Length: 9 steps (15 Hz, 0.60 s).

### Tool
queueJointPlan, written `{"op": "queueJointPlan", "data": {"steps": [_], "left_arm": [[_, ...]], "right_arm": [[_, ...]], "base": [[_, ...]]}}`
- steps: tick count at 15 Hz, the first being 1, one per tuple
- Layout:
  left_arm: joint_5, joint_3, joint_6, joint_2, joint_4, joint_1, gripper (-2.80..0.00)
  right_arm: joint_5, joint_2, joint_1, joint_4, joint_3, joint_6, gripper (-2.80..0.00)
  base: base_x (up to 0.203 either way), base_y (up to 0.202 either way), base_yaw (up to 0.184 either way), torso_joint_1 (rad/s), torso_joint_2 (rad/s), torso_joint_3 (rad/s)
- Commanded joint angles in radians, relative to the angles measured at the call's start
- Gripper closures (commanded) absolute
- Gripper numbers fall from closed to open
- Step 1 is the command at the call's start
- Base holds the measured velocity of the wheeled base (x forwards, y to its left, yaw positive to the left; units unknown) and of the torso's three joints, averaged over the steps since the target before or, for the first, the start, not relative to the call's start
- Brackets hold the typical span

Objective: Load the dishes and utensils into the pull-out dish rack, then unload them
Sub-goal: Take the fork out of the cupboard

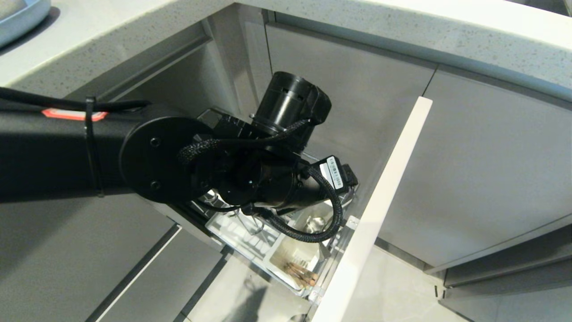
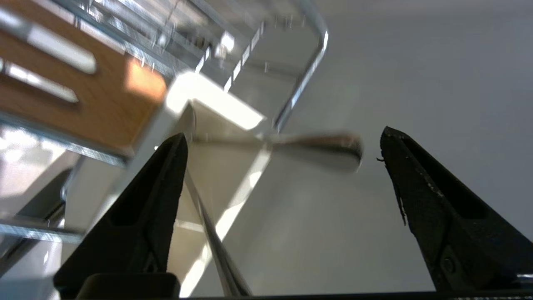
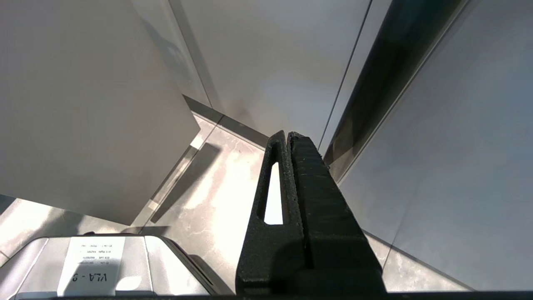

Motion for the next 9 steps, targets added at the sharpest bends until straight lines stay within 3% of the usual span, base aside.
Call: {"op": "queueJointPlan", "data": {"steps": [1, 9], "left_arm": [[0.001, -0.011, -0.006, 0.027, 0.012, -0.018, -2.8], [0.009, -0.008, -0.01, 0.051, 0.007, -0.024, -2.8]], "right_arm": [[0.0, -0.004, 0.0, 0.0, 0.002, 0.001, 0.0], [0.0, -0.004, 0.0, 0.0, 0.002, 0.0, 0.0]], "base": [[0.0, 0.0, 0.0, 0.0, 0.0, 0.0], [0.0, 0.0, 0.0, 0.0, 0.0, 0.0]]}}
